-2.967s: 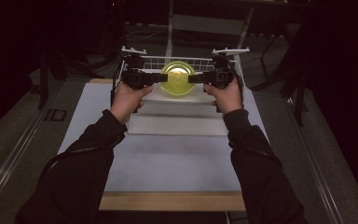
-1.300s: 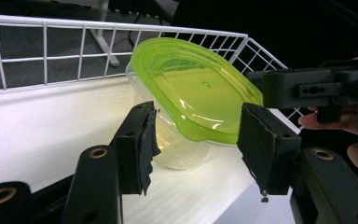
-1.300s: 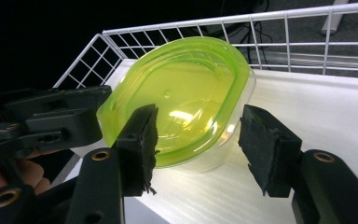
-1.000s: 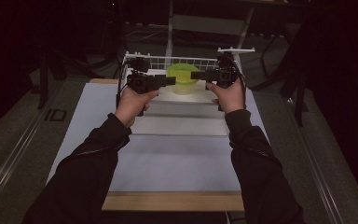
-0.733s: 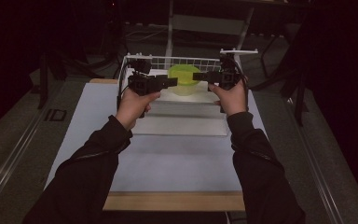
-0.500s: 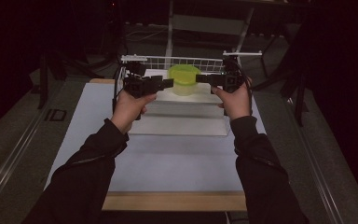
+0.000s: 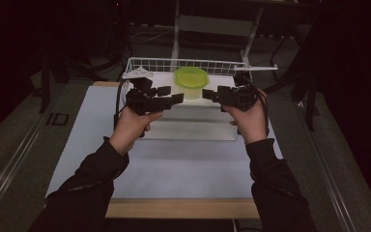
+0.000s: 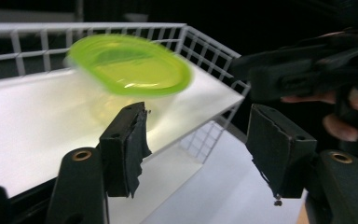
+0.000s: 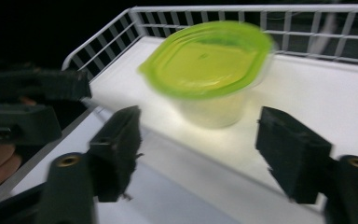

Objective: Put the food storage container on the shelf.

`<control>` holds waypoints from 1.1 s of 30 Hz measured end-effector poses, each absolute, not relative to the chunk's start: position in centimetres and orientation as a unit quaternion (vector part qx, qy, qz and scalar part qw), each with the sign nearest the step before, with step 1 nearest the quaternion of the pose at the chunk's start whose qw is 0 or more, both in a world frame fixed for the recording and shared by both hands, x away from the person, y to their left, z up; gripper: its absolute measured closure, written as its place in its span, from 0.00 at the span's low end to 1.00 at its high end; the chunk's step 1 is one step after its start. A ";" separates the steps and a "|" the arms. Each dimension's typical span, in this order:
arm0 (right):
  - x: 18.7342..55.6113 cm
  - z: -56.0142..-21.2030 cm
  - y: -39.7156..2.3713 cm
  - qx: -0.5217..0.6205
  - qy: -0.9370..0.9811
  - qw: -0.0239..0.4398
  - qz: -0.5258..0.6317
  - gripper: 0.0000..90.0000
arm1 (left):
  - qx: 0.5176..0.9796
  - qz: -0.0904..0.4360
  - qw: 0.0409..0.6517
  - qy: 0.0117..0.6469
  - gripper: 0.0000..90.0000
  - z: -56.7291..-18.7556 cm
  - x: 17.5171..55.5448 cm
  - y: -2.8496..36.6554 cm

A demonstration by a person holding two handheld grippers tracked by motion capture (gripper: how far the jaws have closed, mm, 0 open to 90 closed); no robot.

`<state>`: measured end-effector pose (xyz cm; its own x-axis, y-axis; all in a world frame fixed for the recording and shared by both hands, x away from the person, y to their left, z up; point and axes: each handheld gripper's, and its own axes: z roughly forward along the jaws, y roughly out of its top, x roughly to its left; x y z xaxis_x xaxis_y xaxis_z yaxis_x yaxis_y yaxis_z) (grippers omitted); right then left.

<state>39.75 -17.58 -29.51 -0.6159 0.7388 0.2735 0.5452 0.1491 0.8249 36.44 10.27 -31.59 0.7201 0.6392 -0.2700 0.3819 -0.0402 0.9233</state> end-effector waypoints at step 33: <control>32.5 -38.7 -18.7 0.347 0.792 0.093 0.493 0.20 | 0.767 0.099 0.577 0.261 0.03 -39.7 30.0 9.4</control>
